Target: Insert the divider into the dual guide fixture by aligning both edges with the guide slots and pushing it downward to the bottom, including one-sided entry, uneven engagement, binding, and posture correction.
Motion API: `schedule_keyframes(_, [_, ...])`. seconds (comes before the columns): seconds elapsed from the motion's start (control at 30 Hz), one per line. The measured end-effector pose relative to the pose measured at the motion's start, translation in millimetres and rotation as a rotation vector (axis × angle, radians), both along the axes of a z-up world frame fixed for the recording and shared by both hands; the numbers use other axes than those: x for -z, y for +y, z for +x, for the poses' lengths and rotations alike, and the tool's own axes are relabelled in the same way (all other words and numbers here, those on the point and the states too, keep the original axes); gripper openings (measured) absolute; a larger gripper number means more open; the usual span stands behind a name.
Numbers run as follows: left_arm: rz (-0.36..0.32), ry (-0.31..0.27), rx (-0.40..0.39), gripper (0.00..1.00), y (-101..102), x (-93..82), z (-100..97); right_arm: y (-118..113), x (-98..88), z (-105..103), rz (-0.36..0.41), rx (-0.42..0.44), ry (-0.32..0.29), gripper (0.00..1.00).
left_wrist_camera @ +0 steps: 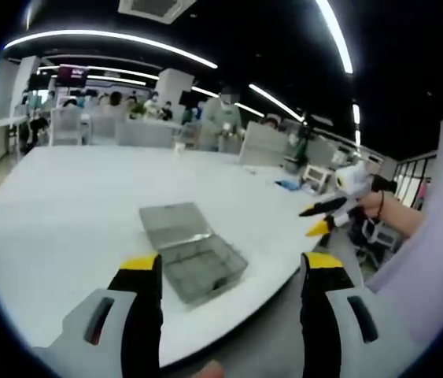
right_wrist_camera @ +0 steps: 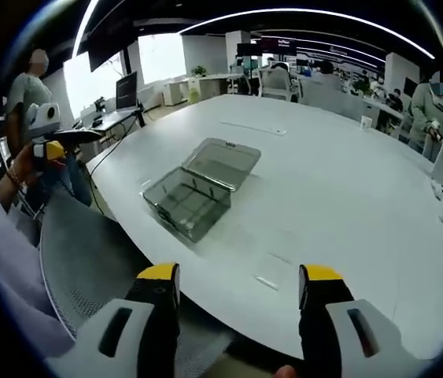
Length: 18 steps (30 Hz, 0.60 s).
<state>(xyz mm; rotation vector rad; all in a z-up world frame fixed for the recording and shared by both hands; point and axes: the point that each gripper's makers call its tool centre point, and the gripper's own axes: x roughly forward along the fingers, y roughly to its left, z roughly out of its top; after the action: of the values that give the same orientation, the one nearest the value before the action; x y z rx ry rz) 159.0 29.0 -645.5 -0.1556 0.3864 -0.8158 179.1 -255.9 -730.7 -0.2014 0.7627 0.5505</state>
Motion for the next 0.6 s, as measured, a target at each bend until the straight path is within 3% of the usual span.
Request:
schedule_keyframes(0.13, [0.008, -0.018, 0.014, 0.7, 2, -2.7, -2.9, -2, 2.2, 13, -0.001, 0.066, 0.011, 0.6])
schedule_keyframes(0.3, [0.012, 0.004, 0.025, 0.7, 6, 9.5, -11.2, 1, 3.5, 21, 0.024, 0.094, 0.023, 0.59])
schedule_keyframes(0.6, [0.021, 0.016, 0.029, 0.7, 11, 12.5, -23.3, -18, 10.4, 30, 0.007, 0.199, 0.073, 0.57])
